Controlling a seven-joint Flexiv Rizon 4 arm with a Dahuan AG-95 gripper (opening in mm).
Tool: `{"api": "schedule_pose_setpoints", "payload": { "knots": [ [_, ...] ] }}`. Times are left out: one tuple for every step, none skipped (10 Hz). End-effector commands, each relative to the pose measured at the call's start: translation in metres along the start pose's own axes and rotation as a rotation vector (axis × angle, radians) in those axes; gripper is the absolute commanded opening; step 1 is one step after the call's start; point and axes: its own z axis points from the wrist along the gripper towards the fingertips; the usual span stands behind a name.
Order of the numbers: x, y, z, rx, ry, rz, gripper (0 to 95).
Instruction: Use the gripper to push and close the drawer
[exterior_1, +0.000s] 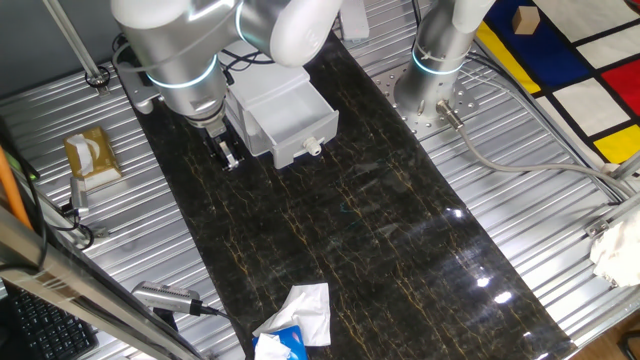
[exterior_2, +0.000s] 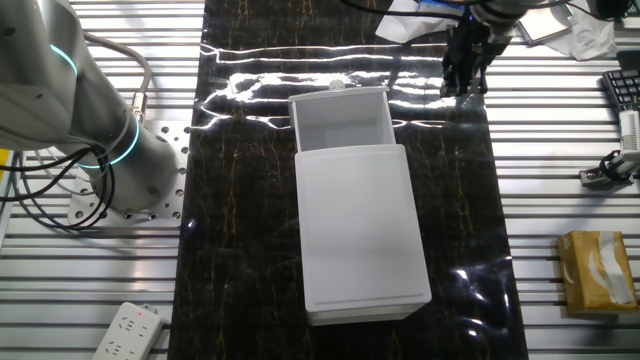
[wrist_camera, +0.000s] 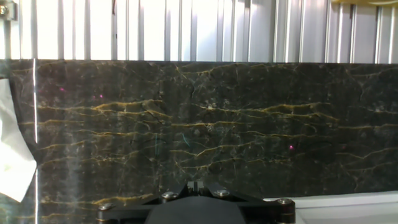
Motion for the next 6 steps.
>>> {"api": "schedule_pose_setpoints", "payload": {
  "knots": [
    [0.0008, -0.0001, -0.0003, 0.002, 0.0, 0.001, 0.0],
    [0.0008, -0.0001, -0.0003, 0.004, -0.002, -0.001, 0.0],
    [0.0008, -0.0001, -0.0003, 0.004, -0.002, 0.001, 0.0],
    [0.0008, -0.0001, -0.0003, 0.004, -0.001, 0.004, 0.0],
    [0.0008, -0.0001, -0.0003, 0.004, 0.0, 0.006, 0.0],
    [0.0008, -0.0001, -0.0003, 0.003, 0.0, 0.009, 0.0]
  ]
}}
